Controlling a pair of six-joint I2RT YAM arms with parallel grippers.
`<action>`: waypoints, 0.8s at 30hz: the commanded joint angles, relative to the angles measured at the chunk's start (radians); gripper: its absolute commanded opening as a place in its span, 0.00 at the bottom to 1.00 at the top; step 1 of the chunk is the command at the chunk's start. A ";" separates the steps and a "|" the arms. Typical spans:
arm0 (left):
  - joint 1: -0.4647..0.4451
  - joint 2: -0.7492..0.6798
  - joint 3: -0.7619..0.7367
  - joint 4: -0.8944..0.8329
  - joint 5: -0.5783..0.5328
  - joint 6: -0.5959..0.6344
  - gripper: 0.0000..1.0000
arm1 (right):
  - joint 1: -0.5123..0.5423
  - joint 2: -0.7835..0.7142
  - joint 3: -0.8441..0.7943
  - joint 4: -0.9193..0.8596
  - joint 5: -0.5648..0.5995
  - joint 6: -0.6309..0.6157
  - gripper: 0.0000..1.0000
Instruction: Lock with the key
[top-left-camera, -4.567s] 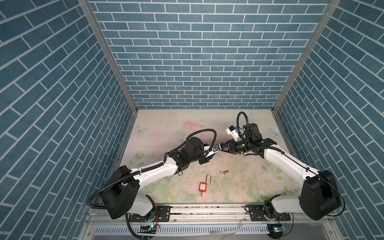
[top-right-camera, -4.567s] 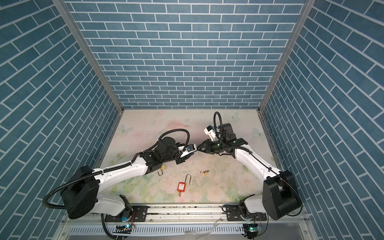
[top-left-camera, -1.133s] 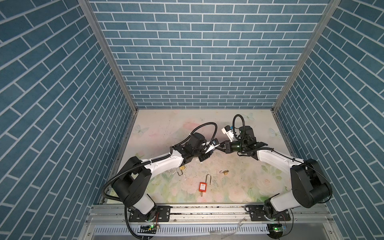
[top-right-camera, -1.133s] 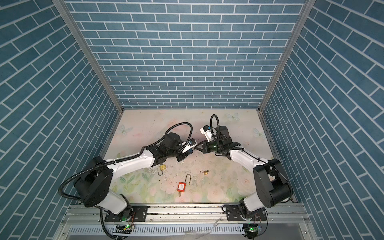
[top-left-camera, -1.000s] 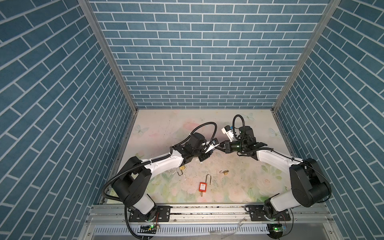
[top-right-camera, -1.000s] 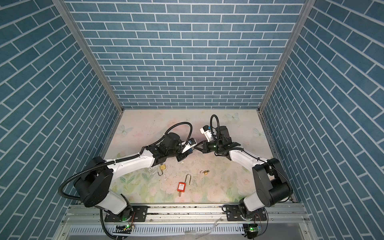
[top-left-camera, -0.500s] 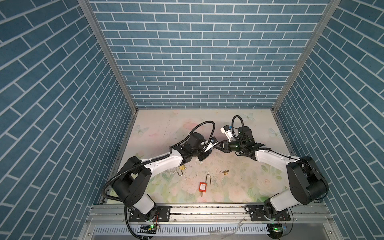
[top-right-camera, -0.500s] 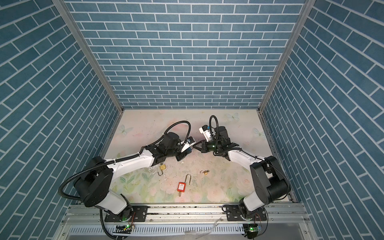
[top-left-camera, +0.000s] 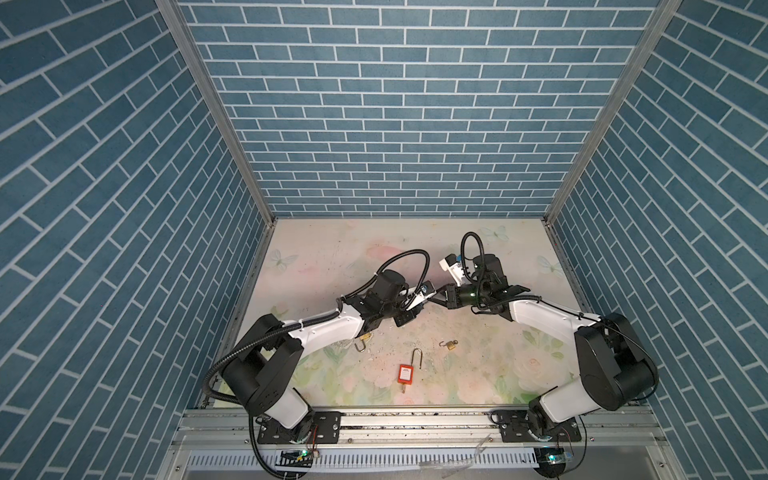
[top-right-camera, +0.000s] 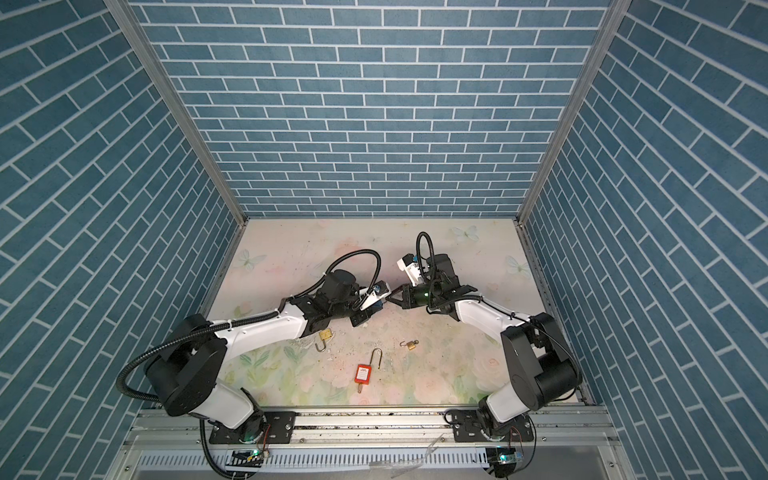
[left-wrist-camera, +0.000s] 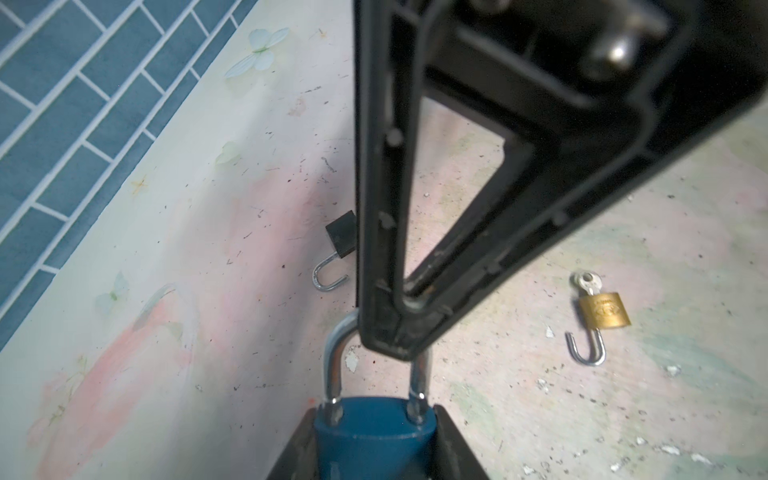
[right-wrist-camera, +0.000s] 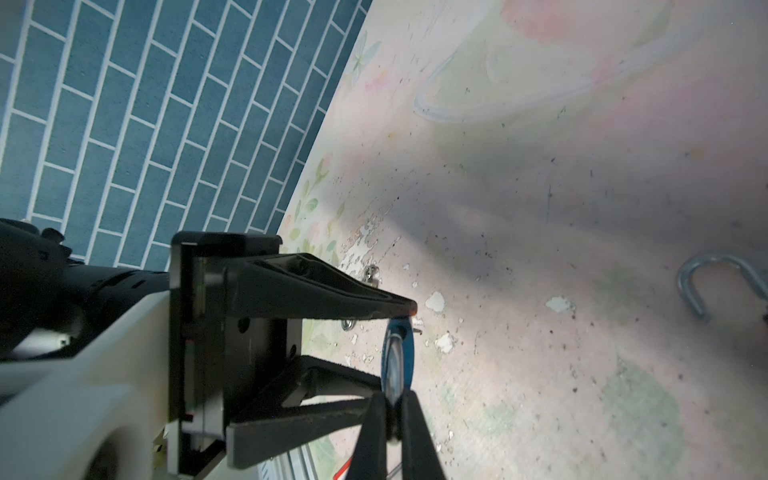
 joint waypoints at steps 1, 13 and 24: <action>-0.046 -0.114 -0.008 0.317 0.174 0.148 0.00 | 0.035 -0.009 -0.008 -0.186 -0.027 -0.052 0.00; -0.051 -0.122 -0.003 -0.019 0.189 0.358 0.00 | 0.035 -0.065 -0.003 -0.209 -0.023 -0.049 0.00; -0.054 -0.121 -0.026 -0.034 0.184 0.333 0.00 | 0.033 -0.099 0.002 -0.213 -0.010 -0.038 0.24</action>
